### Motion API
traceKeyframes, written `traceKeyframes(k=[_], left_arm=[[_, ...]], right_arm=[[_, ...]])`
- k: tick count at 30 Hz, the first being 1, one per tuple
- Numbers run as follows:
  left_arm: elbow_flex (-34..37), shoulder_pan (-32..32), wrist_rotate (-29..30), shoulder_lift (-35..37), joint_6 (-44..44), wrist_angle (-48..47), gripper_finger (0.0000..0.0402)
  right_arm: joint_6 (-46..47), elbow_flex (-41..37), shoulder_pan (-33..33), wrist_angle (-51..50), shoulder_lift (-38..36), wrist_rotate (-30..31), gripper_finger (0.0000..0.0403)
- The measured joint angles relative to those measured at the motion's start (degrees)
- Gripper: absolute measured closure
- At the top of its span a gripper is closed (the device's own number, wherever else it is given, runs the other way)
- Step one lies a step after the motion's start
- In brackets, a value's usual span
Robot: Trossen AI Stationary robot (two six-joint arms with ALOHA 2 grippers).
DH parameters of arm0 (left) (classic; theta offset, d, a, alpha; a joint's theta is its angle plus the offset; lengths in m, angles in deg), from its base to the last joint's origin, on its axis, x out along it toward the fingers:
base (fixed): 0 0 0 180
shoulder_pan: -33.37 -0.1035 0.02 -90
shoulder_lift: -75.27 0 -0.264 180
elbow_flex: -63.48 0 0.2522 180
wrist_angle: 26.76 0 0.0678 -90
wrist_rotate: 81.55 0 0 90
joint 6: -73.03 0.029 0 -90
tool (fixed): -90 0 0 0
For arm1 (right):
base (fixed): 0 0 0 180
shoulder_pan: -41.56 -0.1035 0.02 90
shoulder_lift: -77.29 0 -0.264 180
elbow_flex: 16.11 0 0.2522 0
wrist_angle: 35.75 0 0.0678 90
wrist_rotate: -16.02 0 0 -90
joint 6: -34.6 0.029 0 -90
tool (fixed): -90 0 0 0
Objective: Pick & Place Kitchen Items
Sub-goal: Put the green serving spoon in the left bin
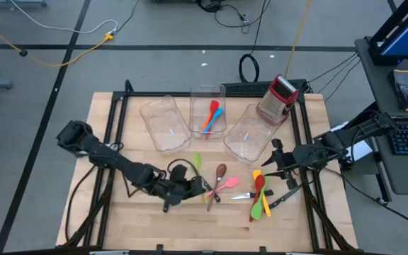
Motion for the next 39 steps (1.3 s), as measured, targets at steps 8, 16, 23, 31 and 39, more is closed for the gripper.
traceKeyframes(k=[8, 16, 23, 31, 39], left_arm=[[0.0, -3.8, -4.4, 0.0, 27.1, 16.0, 0.0361], [0.0, -4.6, -9.8, 0.0, 51.3, 36.1, 0.0361], [0.0, -4.6, -17.0, 0.0, 68.4, 57.6, 0.0361], [0.0, -4.6, -22.6, 0.0, 76.1, 64.6, 0.0361], [-0.1, -4.7, -18.4, 0.0, 71.2, 61.0, 0.0361]], right_arm=[[0.1, 0.0, 0.0, 0.5, 0.0, 2.0, 0.0248], [0.2, 0.0, 0.0, 0.4, 0.0, 2.0, 0.0248], [0.2, 0.0, 0.0, 0.4, 0.0, 2.0, 0.0248], [0.2, 0.0, 0.0, 0.4, 0.0, 2.0, 0.0248], [0.2, 0.0, 0.0, 0.4, 0.0, 2.0, 0.0248]])
